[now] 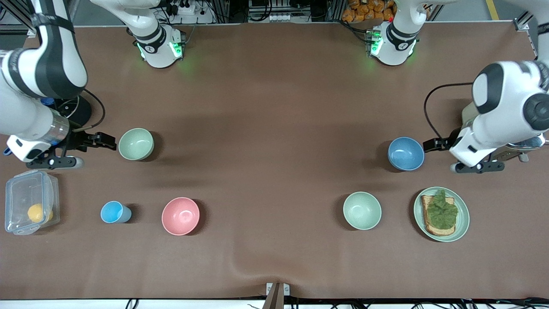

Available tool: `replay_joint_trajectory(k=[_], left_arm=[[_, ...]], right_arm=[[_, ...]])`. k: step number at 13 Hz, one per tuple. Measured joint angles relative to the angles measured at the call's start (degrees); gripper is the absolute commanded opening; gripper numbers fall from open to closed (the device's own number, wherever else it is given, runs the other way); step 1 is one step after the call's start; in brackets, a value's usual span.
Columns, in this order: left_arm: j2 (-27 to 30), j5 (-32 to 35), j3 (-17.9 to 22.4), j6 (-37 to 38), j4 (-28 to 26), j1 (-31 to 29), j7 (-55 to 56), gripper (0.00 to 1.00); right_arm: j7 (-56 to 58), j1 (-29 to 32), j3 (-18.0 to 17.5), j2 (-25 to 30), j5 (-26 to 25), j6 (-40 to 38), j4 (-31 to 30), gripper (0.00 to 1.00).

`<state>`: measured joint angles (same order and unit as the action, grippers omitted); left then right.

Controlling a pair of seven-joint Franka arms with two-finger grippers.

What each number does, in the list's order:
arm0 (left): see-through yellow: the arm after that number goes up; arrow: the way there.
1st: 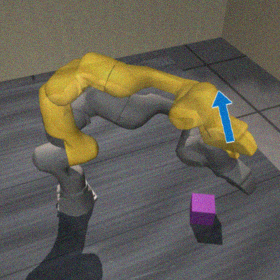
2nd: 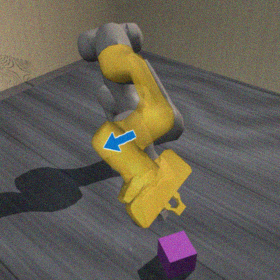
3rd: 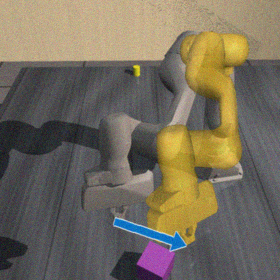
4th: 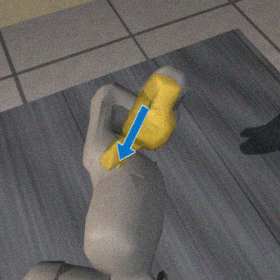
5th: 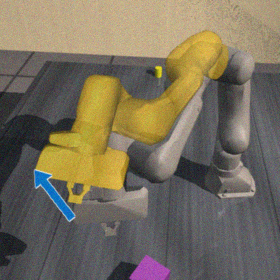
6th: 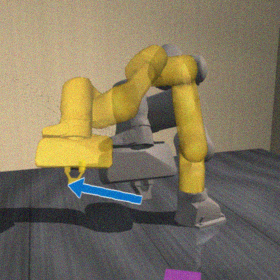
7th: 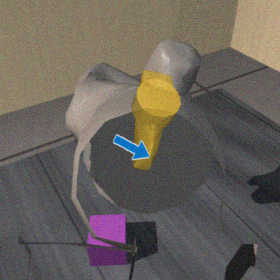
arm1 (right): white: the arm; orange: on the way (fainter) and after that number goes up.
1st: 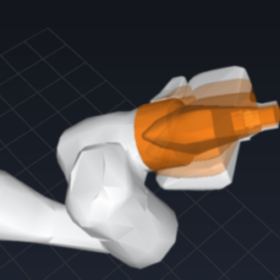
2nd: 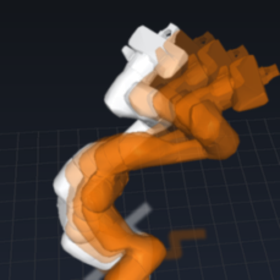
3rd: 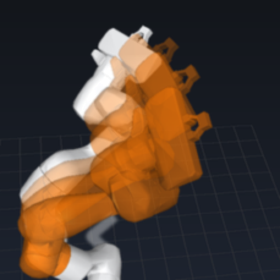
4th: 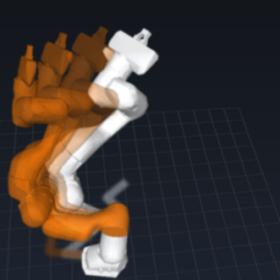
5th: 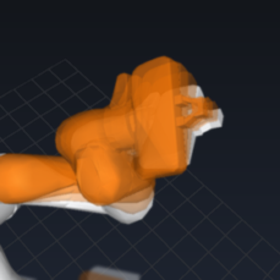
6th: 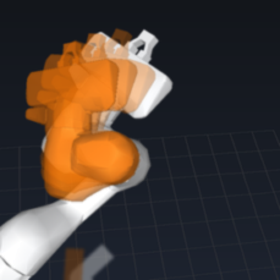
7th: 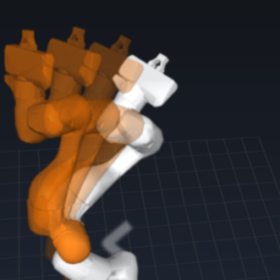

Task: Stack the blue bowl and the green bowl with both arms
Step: 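Grasp the green bowl with the right gripper while the left gripper grasps the blue bowl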

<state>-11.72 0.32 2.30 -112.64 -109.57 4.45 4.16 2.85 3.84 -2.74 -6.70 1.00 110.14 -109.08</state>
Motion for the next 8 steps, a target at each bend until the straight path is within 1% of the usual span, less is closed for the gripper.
replay_joint_trajectory(k=[3,5,8], left_arm=[[-4.8,0.0,0.0,-3.9,-0.1,0.0,0.0,1.00],[-7.7,0.0,0.0,-6.7,-0.1,0.0,0.0,1.00],[-10.0,0.0,0.0,-9.3,-1.3,-0.2,0.0,1.00]], right_arm=[[0.8,1.0,0.2,-0.1,-0.1,5.3,-5.5,1.00],[4.0,2.1,0.2,-0.5,-0.1,9.5,-9.4,1.00],[8.6,4.9,0.3,-2.8,-0.1,14.2,-12.8,1.00]])
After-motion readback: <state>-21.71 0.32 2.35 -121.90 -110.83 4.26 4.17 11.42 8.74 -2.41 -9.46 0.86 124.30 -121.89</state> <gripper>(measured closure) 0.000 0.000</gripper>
